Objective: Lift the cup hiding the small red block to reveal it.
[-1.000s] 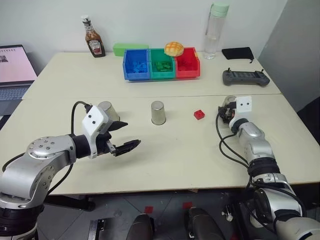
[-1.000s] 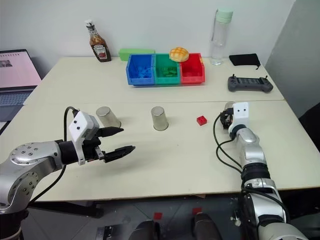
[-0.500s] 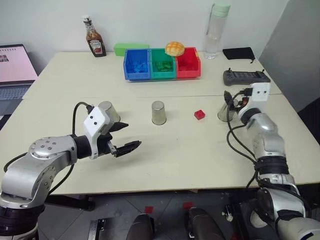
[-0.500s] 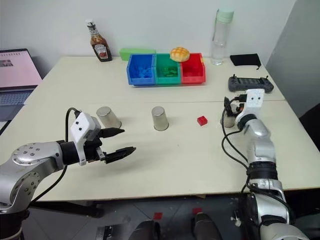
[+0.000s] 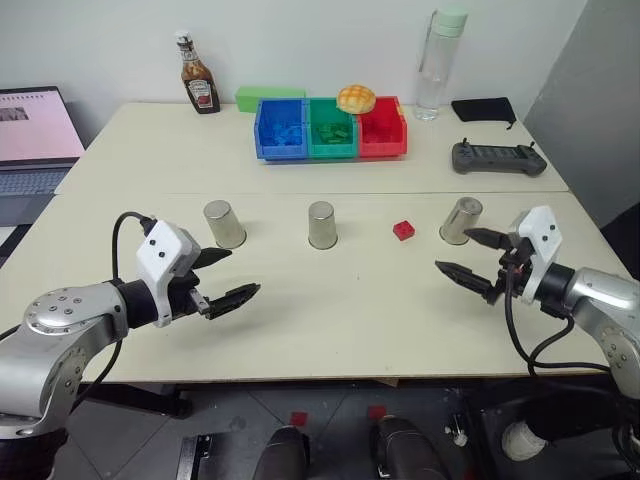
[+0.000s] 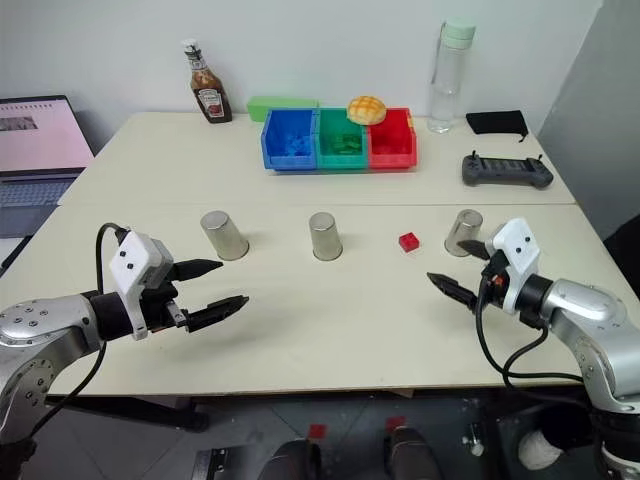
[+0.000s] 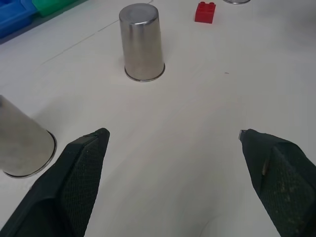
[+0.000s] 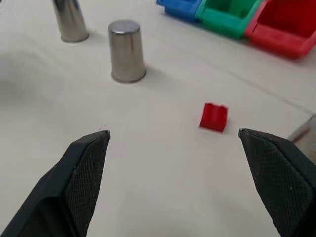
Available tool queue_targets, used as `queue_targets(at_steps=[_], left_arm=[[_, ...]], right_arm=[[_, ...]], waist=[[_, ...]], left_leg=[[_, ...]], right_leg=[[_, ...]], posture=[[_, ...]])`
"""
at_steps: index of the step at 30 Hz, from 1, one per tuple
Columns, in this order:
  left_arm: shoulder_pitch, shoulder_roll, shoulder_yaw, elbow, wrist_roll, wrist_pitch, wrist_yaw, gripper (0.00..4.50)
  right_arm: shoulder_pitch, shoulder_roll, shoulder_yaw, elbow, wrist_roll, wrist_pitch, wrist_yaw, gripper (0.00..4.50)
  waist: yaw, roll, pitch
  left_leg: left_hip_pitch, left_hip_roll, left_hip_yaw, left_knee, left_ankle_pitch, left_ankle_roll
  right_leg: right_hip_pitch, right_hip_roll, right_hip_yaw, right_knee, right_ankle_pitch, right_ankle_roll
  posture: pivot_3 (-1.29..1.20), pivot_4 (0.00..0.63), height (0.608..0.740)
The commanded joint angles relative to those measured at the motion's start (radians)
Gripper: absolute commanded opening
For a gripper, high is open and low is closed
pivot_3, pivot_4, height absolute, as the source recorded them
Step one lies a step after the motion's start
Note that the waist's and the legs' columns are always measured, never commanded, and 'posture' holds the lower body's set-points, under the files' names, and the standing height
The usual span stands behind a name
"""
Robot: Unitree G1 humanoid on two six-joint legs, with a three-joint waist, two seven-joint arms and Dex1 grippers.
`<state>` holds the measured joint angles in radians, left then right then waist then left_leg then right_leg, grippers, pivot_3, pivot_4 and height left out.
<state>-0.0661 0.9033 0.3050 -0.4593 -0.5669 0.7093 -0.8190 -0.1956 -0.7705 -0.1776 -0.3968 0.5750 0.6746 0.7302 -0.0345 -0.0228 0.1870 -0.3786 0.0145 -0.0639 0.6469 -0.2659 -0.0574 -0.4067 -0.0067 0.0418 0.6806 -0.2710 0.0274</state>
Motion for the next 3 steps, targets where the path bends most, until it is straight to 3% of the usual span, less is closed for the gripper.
queue_targets(at_steps=[1, 3], left_arm=[[0.006, 0.013, 0.04, -0.008, -0.003, -0.017, -0.009, 4.5], [0.004, 0.016, 0.036, -0.004, -0.006, -0.032, -0.026, 4.5]], right_arm=[[0.005, -0.007, -0.044, -0.039, 0.039, 0.026, 0.002, 4.43], [0.001, -0.002, -0.042, -0.032, 0.032, 0.019, -0.003, 4.43]], waist=[[0.0, 0.0, 0.0], [0.001, 0.0, 0.0]], left_leg=[[0.0, 0.0, 0.0, 0.0, 0.0, 0.0], [0.0, 0.0, 0.0, 0.0, 0.0, 0.001]], right_leg=[[0.0, 0.0, 0.0, 0.0, 0.0, 0.0], [0.0, 0.0, 0.0, 0.0, 0.0, 0.001]], posture=[[0.0, 0.15, 0.74], [0.0, 0.15, 0.74]])
